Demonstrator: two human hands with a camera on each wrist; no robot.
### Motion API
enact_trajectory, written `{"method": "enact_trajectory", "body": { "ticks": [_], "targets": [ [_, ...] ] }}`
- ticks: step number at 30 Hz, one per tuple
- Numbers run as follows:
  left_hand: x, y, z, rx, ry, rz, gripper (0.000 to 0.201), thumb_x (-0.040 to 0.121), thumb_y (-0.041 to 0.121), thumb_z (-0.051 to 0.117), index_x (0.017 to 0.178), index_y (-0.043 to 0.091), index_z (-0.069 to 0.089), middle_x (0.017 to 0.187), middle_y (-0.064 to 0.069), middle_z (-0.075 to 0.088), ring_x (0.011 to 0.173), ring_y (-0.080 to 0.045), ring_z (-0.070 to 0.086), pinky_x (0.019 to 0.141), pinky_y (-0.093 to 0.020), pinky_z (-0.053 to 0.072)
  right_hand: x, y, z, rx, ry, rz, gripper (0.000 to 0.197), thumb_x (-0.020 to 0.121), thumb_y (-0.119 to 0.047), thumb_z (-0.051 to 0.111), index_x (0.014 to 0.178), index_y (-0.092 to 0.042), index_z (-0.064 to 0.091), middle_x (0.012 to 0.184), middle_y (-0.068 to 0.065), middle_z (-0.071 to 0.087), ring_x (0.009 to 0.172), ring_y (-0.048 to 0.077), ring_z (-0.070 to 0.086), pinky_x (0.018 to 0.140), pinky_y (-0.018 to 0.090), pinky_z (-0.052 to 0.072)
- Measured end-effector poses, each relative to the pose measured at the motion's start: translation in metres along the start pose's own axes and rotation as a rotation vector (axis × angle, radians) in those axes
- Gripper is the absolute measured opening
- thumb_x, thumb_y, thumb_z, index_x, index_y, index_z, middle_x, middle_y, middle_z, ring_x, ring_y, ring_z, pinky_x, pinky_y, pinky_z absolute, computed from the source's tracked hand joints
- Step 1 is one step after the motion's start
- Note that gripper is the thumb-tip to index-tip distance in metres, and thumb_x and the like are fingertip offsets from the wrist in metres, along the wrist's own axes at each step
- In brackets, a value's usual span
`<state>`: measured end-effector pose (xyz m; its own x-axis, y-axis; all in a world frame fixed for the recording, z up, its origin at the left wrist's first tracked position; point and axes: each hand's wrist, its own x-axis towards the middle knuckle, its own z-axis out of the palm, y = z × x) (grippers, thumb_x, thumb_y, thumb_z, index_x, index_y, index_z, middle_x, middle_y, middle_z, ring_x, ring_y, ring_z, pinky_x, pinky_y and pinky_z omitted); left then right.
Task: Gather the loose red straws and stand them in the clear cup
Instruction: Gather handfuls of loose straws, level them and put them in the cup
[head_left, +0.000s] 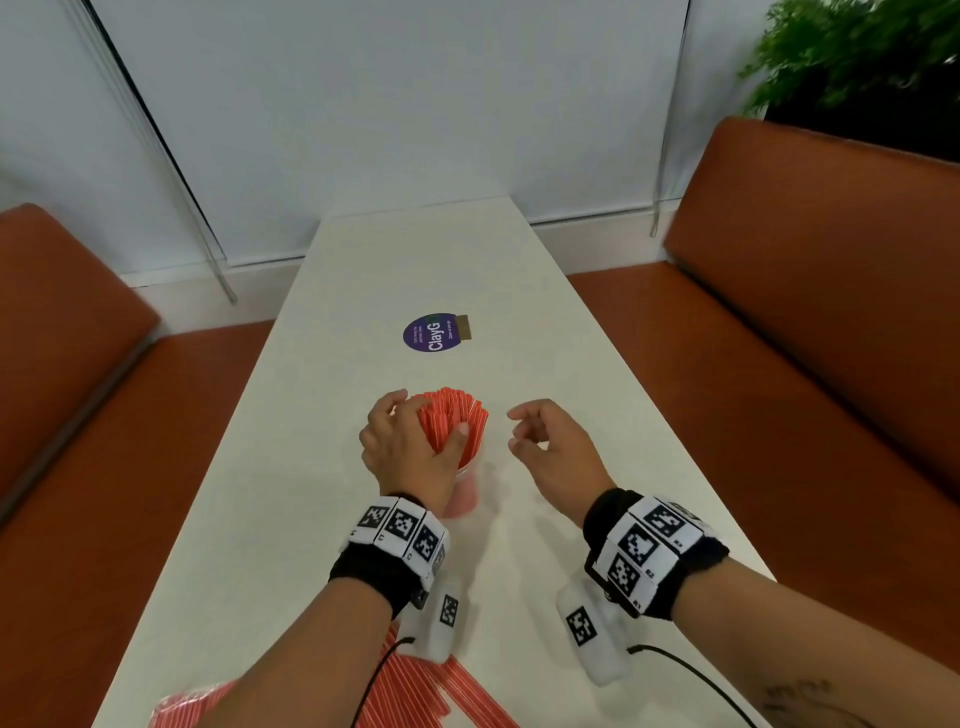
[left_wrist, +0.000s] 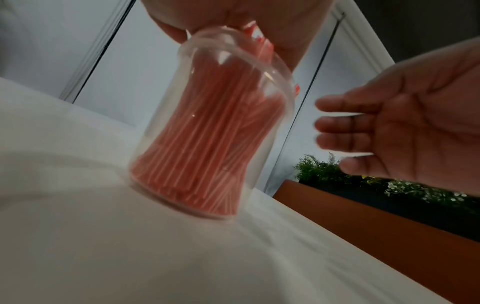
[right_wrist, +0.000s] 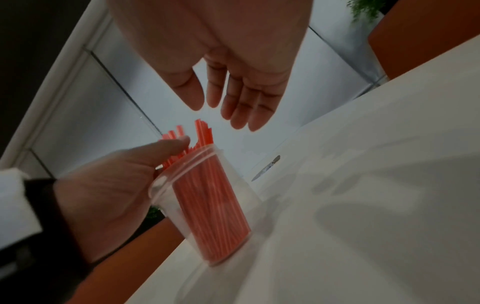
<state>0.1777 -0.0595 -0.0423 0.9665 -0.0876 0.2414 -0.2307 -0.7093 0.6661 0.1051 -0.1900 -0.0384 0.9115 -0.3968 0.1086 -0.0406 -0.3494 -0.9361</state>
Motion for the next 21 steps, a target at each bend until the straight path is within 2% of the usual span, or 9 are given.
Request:
{"method": "enact_trajectory", "body": {
  "ticks": [2, 3, 5, 8, 12, 14, 16, 18, 21],
  "targets": [
    [0.000, -0.002, -0.002, -0.080, 0.047, 0.032, 0.057, 0.074, 0.032, 0.071, 0.124, 0.018, 0.049, 0.144, -0.002, 0.032, 0.133, -0.027, 0.027, 0.108, -0.041, 0.024, 0.002, -0.004, 0.005, -0.106, -0.065, -0.052, 0.040, 0.092, -0.005, 0.051, 0.131, -0.014, 0.047, 0.122, 0.002, 0.053, 0.110, 0.011, 0.051, 0.099, 0.021, 0.042],
    [0.000, -0.003, -0.003, -0.109, 0.065, 0.062, 0.062, 0.074, 0.034, 0.069, 0.129, 0.018, 0.045, 0.147, -0.003, 0.029, 0.136, -0.026, 0.025, 0.110, -0.041, 0.022, 0.003, -0.007, 0.008, -0.175, -0.124, -0.080, 0.049, 0.094, -0.008, 0.048, 0.141, -0.014, 0.037, 0.139, 0.003, 0.044, 0.127, 0.013, 0.043, 0.109, 0.024, 0.034],
    [0.000, -0.006, -0.007, -0.121, 0.063, 0.141, 0.069, 0.079, 0.047, 0.051, 0.139, 0.017, 0.036, 0.155, -0.003, 0.019, 0.143, -0.023, 0.015, 0.114, -0.043, 0.016, 0.006, -0.012, 0.014, -0.337, -0.250, -0.155, 0.062, 0.097, -0.013, 0.043, 0.151, -0.013, 0.012, 0.159, 0.001, 0.016, 0.147, 0.012, 0.015, 0.116, 0.019, 0.011],
    [0.005, -0.012, -0.009, 0.051, -0.068, 0.257, 0.062, 0.086, 0.040, 0.019, 0.141, 0.019, 0.038, 0.159, -0.001, 0.015, 0.148, -0.020, 0.007, 0.116, -0.044, 0.014, 0.007, -0.016, 0.023, -0.564, -0.364, -0.292, 0.063, 0.100, -0.016, 0.037, 0.151, -0.009, 0.000, 0.161, 0.004, -0.003, 0.148, 0.014, -0.006, 0.115, 0.020, -0.001],
    [0.005, -0.016, -0.011, 0.308, -0.220, 0.412, 0.062, 0.090, 0.032, 0.010, 0.145, 0.013, 0.031, 0.158, -0.003, 0.018, 0.148, -0.020, 0.009, 0.119, -0.037, 0.016, 0.011, -0.014, 0.027, -0.785, -0.391, -0.362, 0.060, 0.100, -0.019, 0.031, 0.151, -0.011, 0.003, 0.161, 0.003, 0.000, 0.149, 0.016, -0.002, 0.120, 0.033, 0.006],
    [0.006, -0.018, -0.014, 0.298, -0.255, 0.427, 0.054, 0.097, 0.029, 0.020, 0.148, 0.012, 0.021, 0.159, -0.003, 0.016, 0.148, -0.019, 0.008, 0.120, -0.034, 0.013, 0.017, -0.016, 0.025, -0.803, -0.418, -0.359, 0.060, 0.099, -0.019, 0.033, 0.152, -0.012, 0.004, 0.161, 0.003, 0.001, 0.149, 0.016, -0.001, 0.122, 0.036, 0.009],
    [0.007, -0.020, -0.019, 0.126, -0.234, 0.404, 0.060, 0.096, 0.023, 0.039, 0.149, 0.011, 0.013, 0.158, -0.007, 0.018, 0.147, -0.021, 0.014, 0.121, -0.038, 0.015, 0.022, -0.019, 0.022, -0.738, -0.438, -0.355, 0.063, 0.098, -0.015, 0.037, 0.152, -0.013, 0.003, 0.161, 0.003, 0.000, 0.149, 0.015, -0.002, 0.122, 0.037, 0.011],
    [0.008, -0.026, -0.024, -0.081, -0.111, 0.314, 0.072, 0.092, 0.018, 0.050, 0.149, 0.008, 0.007, 0.159, -0.010, 0.012, 0.147, -0.022, 0.013, 0.121, -0.039, 0.013, 0.026, -0.023, 0.019, -0.623, -0.405, -0.327, 0.068, 0.097, -0.012, 0.041, 0.151, -0.015, -0.001, 0.161, 0.003, -0.005, 0.149, 0.014, -0.005, 0.121, 0.031, 0.009],
    [0.011, -0.028, -0.031, -0.274, -0.052, 0.000, 0.071, 0.091, 0.019, 0.054, 0.149, 0.010, 0.014, 0.158, -0.008, 0.017, 0.145, -0.021, 0.020, 0.118, -0.035, 0.019, 0.030, -0.026, 0.017, -0.560, -0.385, -0.263, 0.069, 0.099, -0.016, 0.042, 0.151, -0.017, -0.002, 0.160, 0.002, -0.010, 0.148, 0.014, -0.007, 0.119, 0.030, 0.012]
  ]
}}
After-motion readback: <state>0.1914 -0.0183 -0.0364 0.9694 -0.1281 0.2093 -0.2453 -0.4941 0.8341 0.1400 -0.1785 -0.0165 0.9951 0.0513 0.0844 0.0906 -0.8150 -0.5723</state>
